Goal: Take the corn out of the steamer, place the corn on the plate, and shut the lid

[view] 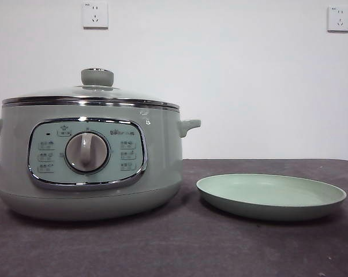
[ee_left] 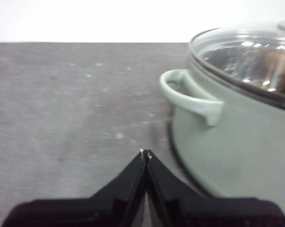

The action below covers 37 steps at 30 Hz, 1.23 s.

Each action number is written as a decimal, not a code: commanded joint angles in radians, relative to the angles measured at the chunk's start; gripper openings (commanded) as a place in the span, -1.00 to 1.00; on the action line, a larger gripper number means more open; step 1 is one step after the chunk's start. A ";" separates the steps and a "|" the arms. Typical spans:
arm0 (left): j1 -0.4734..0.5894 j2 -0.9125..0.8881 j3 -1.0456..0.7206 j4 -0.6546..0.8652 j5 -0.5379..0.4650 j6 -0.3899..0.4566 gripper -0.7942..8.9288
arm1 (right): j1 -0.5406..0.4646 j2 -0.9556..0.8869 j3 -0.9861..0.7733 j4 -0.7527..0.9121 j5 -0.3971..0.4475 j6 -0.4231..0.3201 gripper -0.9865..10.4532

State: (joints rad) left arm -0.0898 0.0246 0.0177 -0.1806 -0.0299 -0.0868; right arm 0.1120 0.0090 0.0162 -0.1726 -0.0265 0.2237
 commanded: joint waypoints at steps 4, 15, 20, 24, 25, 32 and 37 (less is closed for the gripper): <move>0.003 -0.003 -0.015 0.018 0.185 -0.247 -0.84 | 0.000 0.000 -0.010 -0.007 0.000 0.540 -0.82; 0.004 0.002 0.066 -0.026 0.268 -0.295 -0.85 | 0.000 0.023 0.032 -0.042 -0.076 0.488 -0.85; 0.004 0.062 0.196 -0.143 0.242 -0.258 -0.85 | 0.000 0.095 0.116 -0.071 -0.085 0.420 -0.85; 0.004 0.176 0.315 -0.191 0.243 -0.200 -0.85 | 0.000 0.198 0.214 -0.077 -0.136 0.320 -0.85; 0.004 0.206 0.341 -0.198 0.243 -0.190 -0.85 | 0.000 0.224 0.237 -0.079 -0.151 0.303 -0.85; 0.004 0.438 0.541 -0.235 0.291 -0.052 -0.85 | 0.000 0.448 0.442 -0.139 -0.264 0.147 -0.84; 0.004 0.579 0.657 -0.274 0.384 -0.017 -0.85 | 0.000 0.629 0.616 -0.277 -0.342 0.010 -0.83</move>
State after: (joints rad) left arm -0.0895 0.5842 0.6621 -0.4484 0.3355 -0.1402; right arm 0.1120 0.6113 0.6071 -0.4316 -0.3573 0.3168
